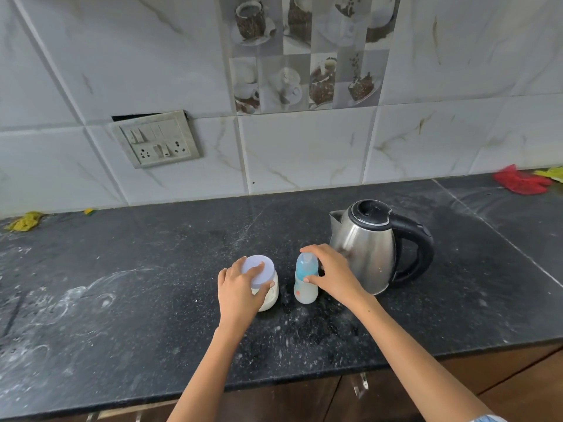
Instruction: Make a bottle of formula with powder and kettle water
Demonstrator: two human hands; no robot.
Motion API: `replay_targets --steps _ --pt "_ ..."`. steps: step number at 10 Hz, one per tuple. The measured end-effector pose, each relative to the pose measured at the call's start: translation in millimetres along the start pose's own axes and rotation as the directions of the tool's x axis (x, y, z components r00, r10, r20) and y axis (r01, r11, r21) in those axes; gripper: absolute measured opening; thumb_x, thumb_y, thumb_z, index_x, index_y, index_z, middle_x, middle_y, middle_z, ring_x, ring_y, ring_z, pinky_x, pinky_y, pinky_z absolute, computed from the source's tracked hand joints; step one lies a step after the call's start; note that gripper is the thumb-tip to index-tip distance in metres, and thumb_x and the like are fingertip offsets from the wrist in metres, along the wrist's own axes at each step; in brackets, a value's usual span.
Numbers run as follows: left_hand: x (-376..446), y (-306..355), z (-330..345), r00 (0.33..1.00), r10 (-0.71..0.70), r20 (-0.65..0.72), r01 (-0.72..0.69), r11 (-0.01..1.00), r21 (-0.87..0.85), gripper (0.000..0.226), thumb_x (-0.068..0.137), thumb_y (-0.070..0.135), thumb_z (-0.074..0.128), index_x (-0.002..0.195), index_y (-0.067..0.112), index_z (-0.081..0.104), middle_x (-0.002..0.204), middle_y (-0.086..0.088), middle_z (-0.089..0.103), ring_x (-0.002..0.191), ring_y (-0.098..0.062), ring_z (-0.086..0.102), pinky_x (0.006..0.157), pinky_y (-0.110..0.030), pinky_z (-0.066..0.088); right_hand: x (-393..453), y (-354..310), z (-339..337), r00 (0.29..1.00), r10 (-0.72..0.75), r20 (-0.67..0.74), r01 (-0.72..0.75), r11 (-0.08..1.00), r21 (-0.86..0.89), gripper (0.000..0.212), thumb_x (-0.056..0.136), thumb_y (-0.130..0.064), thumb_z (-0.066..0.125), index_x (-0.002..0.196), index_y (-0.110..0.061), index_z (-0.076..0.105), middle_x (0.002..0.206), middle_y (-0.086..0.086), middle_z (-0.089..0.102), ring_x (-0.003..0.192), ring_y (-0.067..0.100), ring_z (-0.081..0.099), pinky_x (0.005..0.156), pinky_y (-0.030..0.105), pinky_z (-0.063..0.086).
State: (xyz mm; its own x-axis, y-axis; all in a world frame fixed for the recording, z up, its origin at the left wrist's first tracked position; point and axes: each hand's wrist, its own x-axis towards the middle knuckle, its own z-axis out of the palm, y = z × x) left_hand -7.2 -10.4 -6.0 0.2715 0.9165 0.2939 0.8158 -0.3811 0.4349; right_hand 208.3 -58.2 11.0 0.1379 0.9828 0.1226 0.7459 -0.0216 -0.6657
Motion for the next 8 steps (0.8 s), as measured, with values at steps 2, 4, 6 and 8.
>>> replay_targets --steps 2,4,6,8 --pt "0.8 -1.7 3.5 1.000 0.017 -0.022 -0.016 1.000 0.027 0.042 0.080 0.044 0.069 0.119 0.027 0.066 0.138 -0.008 0.053 0.124 -0.026 0.049 0.107 -0.038 0.027 1.2 1.7 -1.5 1.000 -0.014 0.017 0.013 0.998 0.058 0.060 0.080 0.001 0.075 0.131 -0.024 0.055 0.132 0.000 0.055 0.124 0.019 0.052 0.102 0.043 0.050" --pt "-0.5 -1.8 5.4 0.999 0.009 0.036 -0.011 0.999 0.052 0.046 0.087 0.047 0.059 0.130 0.029 0.057 0.151 -0.010 0.038 0.143 -0.024 0.029 0.117 -0.040 0.014 0.4 4.5 -2.6 0.998 -0.041 0.041 0.039 0.998 0.054 0.068 0.085 0.001 0.070 0.143 -0.024 0.046 0.143 -0.001 0.051 0.133 0.017 0.047 0.111 0.041 0.043" --pt "-5.2 -3.2 -10.2 0.992 0.126 0.031 -0.128 0.991 0.048 0.061 0.093 0.038 0.054 0.147 0.024 0.031 0.161 -0.010 0.007 0.150 -0.025 0.001 0.121 -0.039 0.002 -17.5 0.5 -4.1 0.992 -0.107 -0.061 0.102 0.992 -0.071 0.070 0.091 -0.014 0.067 0.151 -0.021 0.032 0.157 -0.002 0.036 0.145 0.013 0.030 0.119 0.039 0.032" --pt "12.9 17.6 -68.6 0.925 0.258 -0.279 -0.229 0.964 0.131 0.061 0.097 0.023 0.049 0.149 0.009 0.022 0.159 -0.015 0.008 0.147 -0.026 -0.001 0.119 -0.042 0.007 -12.8 -44.2 -38.0 0.809 -0.368 -0.458 0.238 0.918 -0.317 0.058 0.098 -0.014 0.059 0.148 0.000 0.034 0.158 0.015 0.031 0.149 0.029 0.023 0.121 0.045 0.025"
